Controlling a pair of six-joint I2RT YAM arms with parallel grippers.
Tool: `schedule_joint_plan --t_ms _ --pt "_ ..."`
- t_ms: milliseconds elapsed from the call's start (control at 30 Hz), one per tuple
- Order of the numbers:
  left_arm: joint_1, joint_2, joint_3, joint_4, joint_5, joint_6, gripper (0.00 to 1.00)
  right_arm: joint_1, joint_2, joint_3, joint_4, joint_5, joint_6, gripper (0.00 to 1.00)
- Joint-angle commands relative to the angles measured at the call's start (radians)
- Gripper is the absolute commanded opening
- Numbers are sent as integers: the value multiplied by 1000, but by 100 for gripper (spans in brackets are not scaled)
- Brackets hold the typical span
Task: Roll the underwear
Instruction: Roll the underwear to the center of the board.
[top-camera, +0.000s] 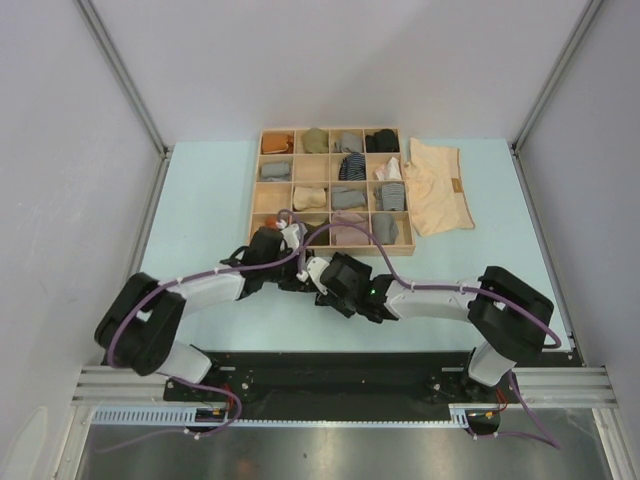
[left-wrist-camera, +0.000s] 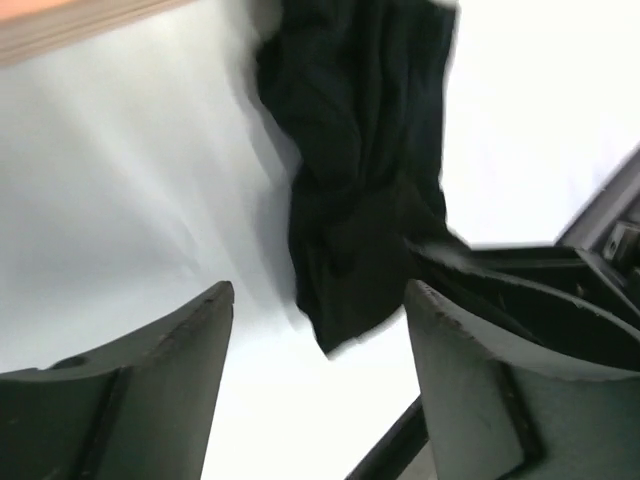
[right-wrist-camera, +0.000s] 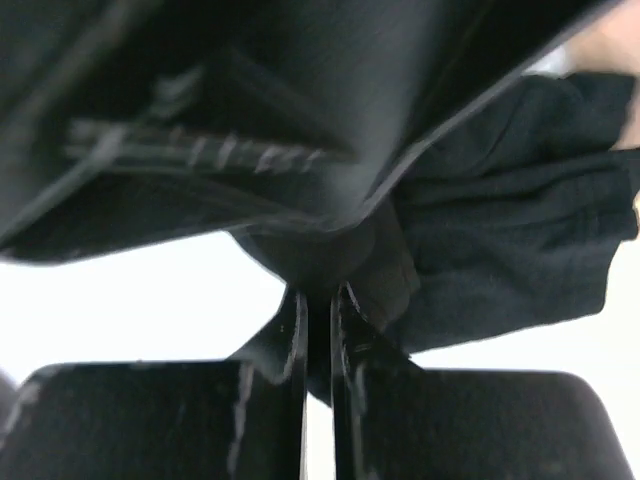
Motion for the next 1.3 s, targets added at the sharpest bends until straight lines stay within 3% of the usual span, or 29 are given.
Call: schedule_joint_plan --t_ms 0,333,567,867,1067,1267 --pt "11 -176 -49 -113 -163 20 76 -12 -15 17 -140 -347 106 0" --pt "4 -464 -190 -122 -292 19 76 -101 2 21 -148 -591 207 0" --pt "-134 -632 -300 56 -289 73 75 -228 49 22 -100 -789 268 0" --pt "-219 -514 -362 312 -211 111 74 -344 134 33 -88 -921 279 0" --pt "-231 -391 -355 413 -176 128 73 -382 174 40 -86 -967 273 0" --pt "-240 -313 -354 461 -157 138 66 -417 207 47 -71 -1013 284 0"
